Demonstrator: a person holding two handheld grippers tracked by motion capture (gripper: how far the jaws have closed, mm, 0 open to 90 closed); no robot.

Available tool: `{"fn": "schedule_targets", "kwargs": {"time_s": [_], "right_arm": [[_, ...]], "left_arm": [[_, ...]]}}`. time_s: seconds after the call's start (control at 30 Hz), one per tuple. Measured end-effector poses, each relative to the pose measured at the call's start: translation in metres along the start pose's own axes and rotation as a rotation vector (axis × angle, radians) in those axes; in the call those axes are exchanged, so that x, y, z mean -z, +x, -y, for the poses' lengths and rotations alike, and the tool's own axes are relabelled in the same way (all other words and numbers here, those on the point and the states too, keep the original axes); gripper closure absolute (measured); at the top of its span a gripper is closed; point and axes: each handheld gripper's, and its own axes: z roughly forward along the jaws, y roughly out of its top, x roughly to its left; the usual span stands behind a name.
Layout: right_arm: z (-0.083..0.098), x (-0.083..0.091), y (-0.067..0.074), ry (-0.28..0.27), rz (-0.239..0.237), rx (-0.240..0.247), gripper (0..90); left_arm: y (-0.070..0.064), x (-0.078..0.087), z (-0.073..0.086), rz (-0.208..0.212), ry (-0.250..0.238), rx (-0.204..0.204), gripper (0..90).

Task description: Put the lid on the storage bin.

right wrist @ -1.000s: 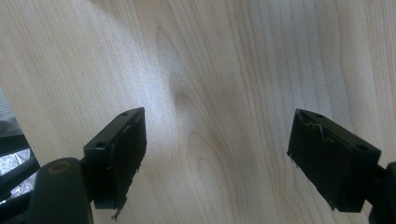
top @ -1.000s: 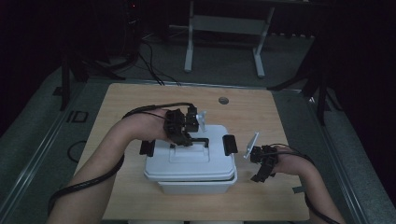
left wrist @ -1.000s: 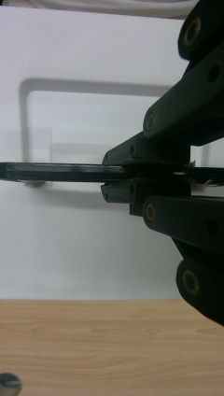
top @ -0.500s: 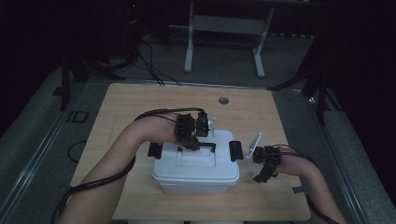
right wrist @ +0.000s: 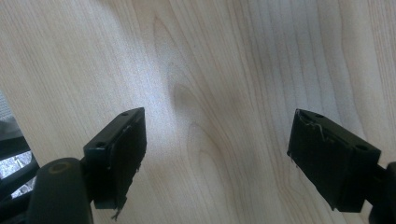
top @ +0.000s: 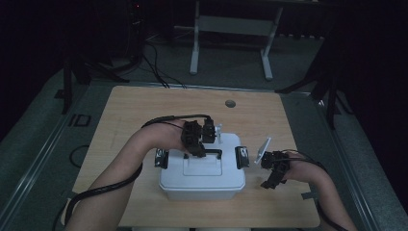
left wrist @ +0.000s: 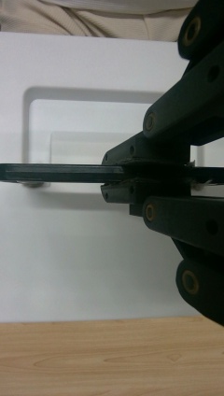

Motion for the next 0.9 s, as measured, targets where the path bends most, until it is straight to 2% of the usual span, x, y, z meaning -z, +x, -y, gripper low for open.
{"fn": "schedule_targets", "kwargs": {"time_s": [0.17, 0.3, 0.37, 0.43, 0.47, 0.53, 0.67, 0.73, 0.83, 0.87, 0.9], "right_arm": [[0.002, -0.001, 0.0, -0.011, 0.005, -0.003, 18.9], [0.002, 0.001, 0.0, -0.027, 0.009, -0.013, 18.9], [0.003, 0.002, 0.0, -0.036, 0.011, -0.017, 18.9], [0.004, 0.003, 0.0, -0.052, 0.013, -0.024, 18.9], [0.005, 0.003, 0.0, -0.06, 0.015, -0.026, 18.9], [0.006, 0.004, -0.001, -0.075, 0.019, -0.038, 18.9], [0.008, 0.004, -0.001, -0.102, 0.037, -0.06, 18.9], [0.009, 0.005, -0.001, -0.128, 0.046, -0.068, 18.9], [0.011, 0.005, -0.002, -0.148, 0.062, -0.084, 18.9], [0.011, 0.005, -0.002, -0.156, 0.067, -0.091, 18.8], [0.012, 0.005, -0.002, -0.164, 0.071, -0.096, 18.9]], "left_arm": [[0.003, -0.003, 0.002, 0.011, -0.014, 0.013, 83.7], [0.003, -0.003, 0.004, -0.007, -0.025, 0.008, 82.9], [0.004, -0.003, 0.006, -0.017, -0.033, 0.023, 74.0], [0.005, -0.005, 0.01, -0.054, -0.027, 0.035, 62.4], [0.006, -0.006, 0.012, -0.056, -0.019, 0.045, 59.6], [0.007, -0.006, 0.016, -0.057, -0.041, 0.069, 52.3], [0.01, -0.006, 0.025, -0.02, -0.082, 0.132, 35.9], [0.01, -0.007, 0.03, -0.014, -0.08, 0.14, 27.9], [0.01, -0.01, 0.037, -0.011, -0.08, 0.152, 20.6], [0.01, -0.01, 0.04, -0.008, -0.086, 0.155, 16.3], [0.01, -0.01, 0.043, 0.002, -0.102, 0.156, 16.2]]}}
